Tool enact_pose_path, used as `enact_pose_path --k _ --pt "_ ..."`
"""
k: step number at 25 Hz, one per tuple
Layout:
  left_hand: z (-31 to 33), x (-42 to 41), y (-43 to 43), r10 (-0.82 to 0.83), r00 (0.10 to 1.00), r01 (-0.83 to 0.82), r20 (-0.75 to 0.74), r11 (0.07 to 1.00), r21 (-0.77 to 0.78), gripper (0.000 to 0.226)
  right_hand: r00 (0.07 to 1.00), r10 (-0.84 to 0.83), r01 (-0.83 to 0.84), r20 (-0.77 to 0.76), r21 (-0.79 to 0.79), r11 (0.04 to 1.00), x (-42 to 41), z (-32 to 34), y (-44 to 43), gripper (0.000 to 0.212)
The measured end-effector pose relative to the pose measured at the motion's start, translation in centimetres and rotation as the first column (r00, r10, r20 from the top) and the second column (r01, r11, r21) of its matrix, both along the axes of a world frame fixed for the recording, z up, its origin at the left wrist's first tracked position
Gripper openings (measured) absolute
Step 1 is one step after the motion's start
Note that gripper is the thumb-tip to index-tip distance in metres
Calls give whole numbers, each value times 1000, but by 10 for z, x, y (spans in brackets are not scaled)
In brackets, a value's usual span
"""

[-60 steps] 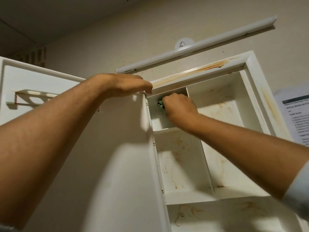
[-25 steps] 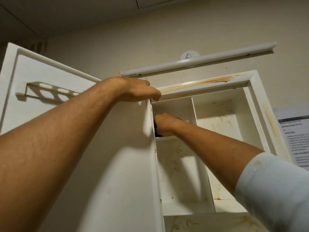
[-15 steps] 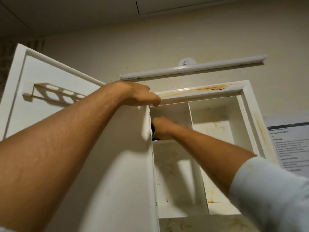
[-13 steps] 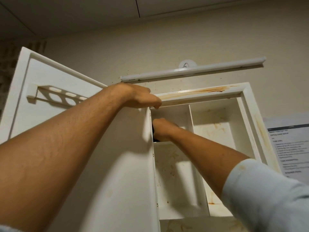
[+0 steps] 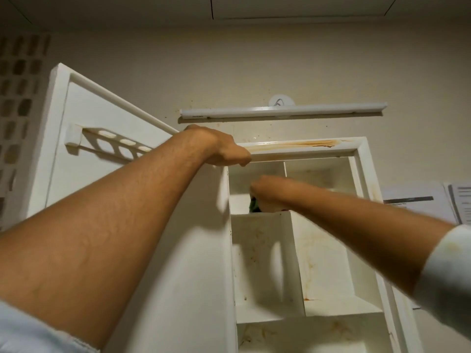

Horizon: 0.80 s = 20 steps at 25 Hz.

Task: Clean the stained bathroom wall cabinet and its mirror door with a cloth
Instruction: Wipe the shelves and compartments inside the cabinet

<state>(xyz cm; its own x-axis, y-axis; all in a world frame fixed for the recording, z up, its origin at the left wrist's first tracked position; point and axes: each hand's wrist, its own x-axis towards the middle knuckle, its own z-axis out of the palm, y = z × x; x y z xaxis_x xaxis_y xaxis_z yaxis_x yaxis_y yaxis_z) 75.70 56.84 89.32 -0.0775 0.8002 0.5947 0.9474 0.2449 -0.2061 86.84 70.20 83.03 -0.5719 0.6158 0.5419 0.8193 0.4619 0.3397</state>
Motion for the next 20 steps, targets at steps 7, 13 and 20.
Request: enact_pose_path --k 7,13,20 --pt "-1 -2 0 45 998 -45 -48 999 -8 69 955 159 -187 -252 -93 978 -19 -14 2 16" --pt "-2 1 0 19 999 -20 -39 999 -29 69 803 88 65 -589 234 970 -30 -16 7 15" --pt "1 -4 5 -25 1000 26 14 998 -53 64 926 147 -136 -349 55 989 -50 -14 15 10"
